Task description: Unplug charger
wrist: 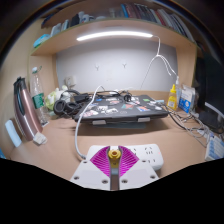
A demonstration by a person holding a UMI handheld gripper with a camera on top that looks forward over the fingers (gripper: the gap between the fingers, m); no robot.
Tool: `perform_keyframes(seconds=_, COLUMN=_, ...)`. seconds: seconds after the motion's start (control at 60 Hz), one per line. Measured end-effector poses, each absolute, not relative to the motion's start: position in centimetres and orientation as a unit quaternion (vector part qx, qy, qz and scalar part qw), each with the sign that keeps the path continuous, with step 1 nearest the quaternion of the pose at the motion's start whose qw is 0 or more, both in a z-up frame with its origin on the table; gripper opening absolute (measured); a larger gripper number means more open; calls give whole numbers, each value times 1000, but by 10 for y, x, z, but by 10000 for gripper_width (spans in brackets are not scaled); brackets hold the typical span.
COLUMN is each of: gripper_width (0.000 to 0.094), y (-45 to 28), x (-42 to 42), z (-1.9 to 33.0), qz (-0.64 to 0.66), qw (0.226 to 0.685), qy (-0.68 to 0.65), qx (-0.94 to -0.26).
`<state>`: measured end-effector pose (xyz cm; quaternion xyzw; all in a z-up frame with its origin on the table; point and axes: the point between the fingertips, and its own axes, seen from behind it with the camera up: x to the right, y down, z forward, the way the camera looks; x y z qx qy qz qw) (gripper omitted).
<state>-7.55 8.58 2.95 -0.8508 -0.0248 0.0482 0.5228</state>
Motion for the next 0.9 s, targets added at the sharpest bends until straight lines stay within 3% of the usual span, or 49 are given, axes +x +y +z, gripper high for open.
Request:
perform_keyframes(seconds=0.083, gripper_width=115, y=85, x=-76, z=40, qz=46, qw=533, qy=-31, qx=-845)
perform_keyframes(seconds=0.133, gripper_width=111, y=89, x=-57, z=111, qz=14, qw=614, qy=-24, qx=-789)
perform_keyframes(seconds=0.183, gripper_width=112, y=77, x=-42, z=213, qz=-5, qw=694, qy=-11, qx=-720)
perform_keyframes(seconds=0.233, gripper_width=113, y=62, x=-35, z=287, qz=20, qw=736, qy=1, qx=-677)
perform_keyframes(seconds=0.3, gripper_width=114, y=41, x=-23, z=353, qz=25, qw=762, qy=-18, qx=-646)
perform_keyframes(seconds=0.367, gripper_width=114, y=25, x=19, z=377, qz=-38, qw=781, qy=-28, qx=-623)
perform_keyframes(seconds=0.433, gripper_width=114, y=21, x=61, z=347, qz=-94, qw=764, qy=-27, qx=-638)
perform_keyframes(seconds=0.6, gripper_width=113, y=45, x=87, z=150, qz=-79, qw=626, qy=-48, qx=-774)
perform_keyframes(seconds=0.65, gripper_width=113, y=44, x=95, z=117, qz=-53, qw=592, qy=-48, qx=-803)
perform_keyframes(seconds=0.783, gripper_width=120, y=44, x=103, z=68, qz=-25, qw=549, qy=-20, qx=-835)
perform_keyframes(seconds=0.9, gripper_width=138, y=48, x=106, z=50, qz=-14, qw=549, qy=-19, qx=-835)
